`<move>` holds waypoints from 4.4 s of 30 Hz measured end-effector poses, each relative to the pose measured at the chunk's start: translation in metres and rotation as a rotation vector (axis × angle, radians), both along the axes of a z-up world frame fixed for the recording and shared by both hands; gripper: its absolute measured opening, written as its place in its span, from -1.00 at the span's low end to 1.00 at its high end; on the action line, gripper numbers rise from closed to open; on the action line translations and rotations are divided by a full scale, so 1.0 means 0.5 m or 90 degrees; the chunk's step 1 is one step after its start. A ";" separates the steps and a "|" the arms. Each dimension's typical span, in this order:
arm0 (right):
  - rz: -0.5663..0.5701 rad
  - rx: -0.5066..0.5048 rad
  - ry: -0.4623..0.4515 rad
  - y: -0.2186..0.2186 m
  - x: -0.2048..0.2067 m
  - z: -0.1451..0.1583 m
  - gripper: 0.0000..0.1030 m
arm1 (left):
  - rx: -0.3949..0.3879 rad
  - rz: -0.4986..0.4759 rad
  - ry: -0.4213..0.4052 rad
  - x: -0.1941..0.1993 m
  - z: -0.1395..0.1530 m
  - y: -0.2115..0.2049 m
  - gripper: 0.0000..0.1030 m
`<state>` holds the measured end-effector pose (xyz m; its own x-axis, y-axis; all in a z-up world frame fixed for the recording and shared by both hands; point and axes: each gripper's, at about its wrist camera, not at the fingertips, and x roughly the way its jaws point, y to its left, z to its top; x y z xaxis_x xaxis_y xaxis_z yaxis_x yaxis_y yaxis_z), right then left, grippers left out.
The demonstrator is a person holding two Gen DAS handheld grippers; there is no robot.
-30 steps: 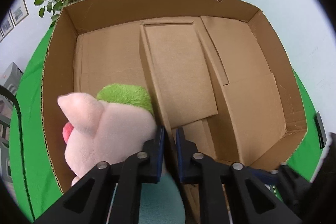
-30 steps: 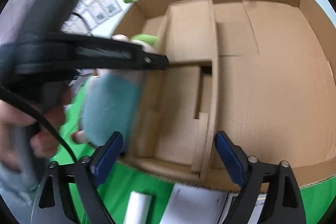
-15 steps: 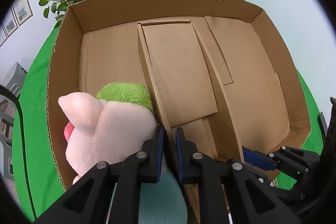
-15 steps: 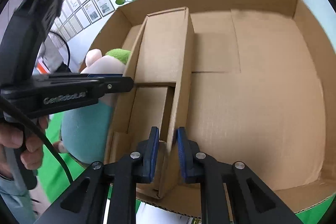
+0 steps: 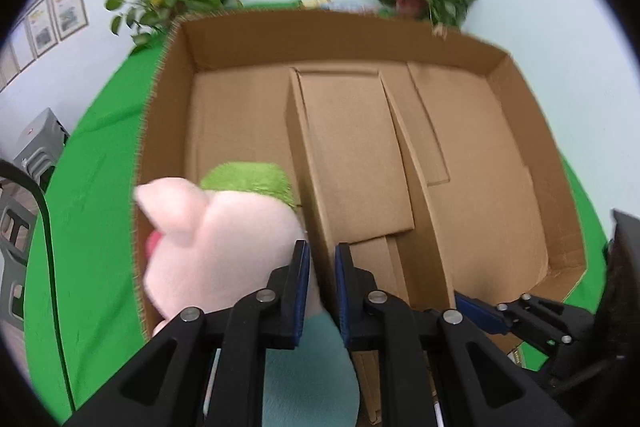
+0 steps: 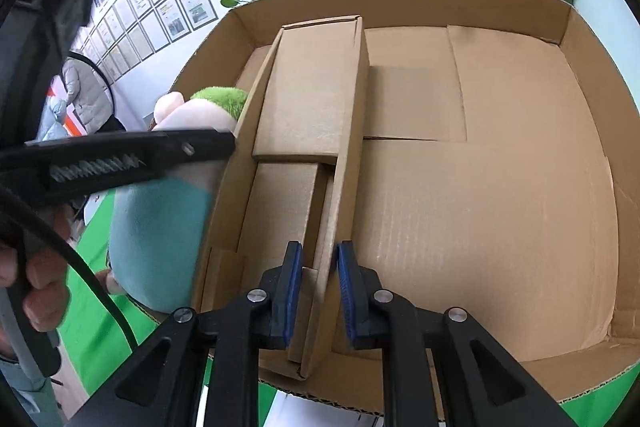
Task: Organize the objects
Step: 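Lower the cardboard tray into the box and open the right gripper, then move the right gripper toward the green-and-white medicine box, then grasp the medicine box with the right gripper while the left gripper grips its other end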
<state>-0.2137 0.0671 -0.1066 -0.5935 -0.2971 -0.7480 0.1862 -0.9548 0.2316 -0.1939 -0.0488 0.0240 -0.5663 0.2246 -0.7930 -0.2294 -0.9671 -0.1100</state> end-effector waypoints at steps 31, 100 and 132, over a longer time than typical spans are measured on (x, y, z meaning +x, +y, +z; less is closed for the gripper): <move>-0.099 0.065 0.089 0.119 0.215 0.053 0.99 | -0.012 0.124 0.261 0.327 0.035 0.000 0.60; -0.001 0.034 -0.029 0.164 0.370 -0.063 0.97 | 0.056 0.040 0.093 0.341 -0.070 -0.026 0.60; -0.048 0.084 -0.065 0.243 0.446 -0.103 0.14 | 0.295 -0.141 -0.134 0.247 -0.125 0.132 0.58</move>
<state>0.0093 0.1888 -0.1581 -0.5291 -0.1498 -0.8352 0.0943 -0.9886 0.1175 -0.0702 0.0172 -0.0383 -0.3058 0.6729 -0.6736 -0.3489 -0.7375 -0.5782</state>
